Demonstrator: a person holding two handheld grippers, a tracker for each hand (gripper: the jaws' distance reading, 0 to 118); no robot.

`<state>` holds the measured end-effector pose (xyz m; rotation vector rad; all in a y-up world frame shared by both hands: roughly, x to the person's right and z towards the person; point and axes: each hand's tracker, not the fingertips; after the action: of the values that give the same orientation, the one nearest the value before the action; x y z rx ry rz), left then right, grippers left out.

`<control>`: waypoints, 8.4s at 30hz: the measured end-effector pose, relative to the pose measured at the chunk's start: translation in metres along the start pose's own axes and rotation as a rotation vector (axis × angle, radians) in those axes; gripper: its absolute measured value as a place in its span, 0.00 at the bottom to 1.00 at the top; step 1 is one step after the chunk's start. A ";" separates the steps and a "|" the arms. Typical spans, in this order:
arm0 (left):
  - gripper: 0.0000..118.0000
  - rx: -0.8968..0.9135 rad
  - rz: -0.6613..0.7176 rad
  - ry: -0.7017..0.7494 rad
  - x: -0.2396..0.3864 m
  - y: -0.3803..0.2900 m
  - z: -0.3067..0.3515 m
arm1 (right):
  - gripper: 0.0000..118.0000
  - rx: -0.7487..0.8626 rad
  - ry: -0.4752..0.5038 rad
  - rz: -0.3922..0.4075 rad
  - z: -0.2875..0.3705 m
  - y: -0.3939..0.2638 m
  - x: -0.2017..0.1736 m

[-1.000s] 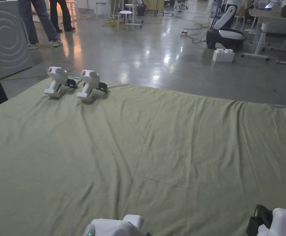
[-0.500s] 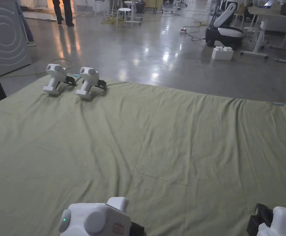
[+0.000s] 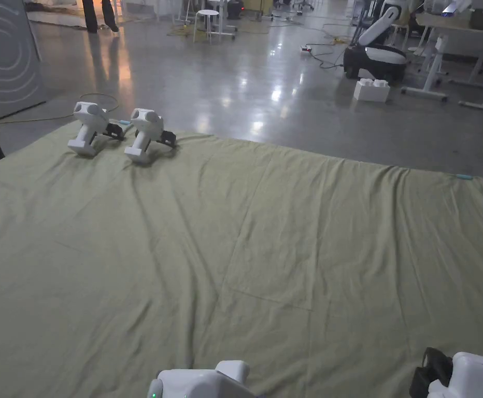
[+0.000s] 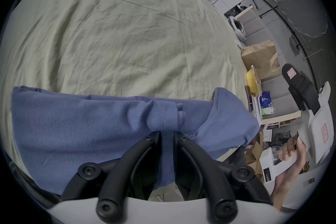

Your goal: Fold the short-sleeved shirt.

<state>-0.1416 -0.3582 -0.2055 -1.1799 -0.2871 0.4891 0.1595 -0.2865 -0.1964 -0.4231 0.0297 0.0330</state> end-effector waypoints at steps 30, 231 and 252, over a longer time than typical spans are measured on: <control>0.63 0.150 0.370 -0.454 -0.223 -0.022 0.068 | 0.03 0.023 0.063 -0.010 0.001 0.011 -0.021; 0.28 0.070 0.095 -0.507 -0.164 0.058 0.104 | 0.04 -0.022 0.179 0.088 0.015 -0.055 -0.099; 0.28 0.135 0.213 0.007 -0.376 0.133 0.331 | 0.04 0.174 0.021 0.043 0.005 0.058 -0.043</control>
<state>-0.6467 -0.2413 -0.1956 -1.0851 -0.1203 0.6800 0.1141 -0.2323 -0.2142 -0.2492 0.0617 0.0680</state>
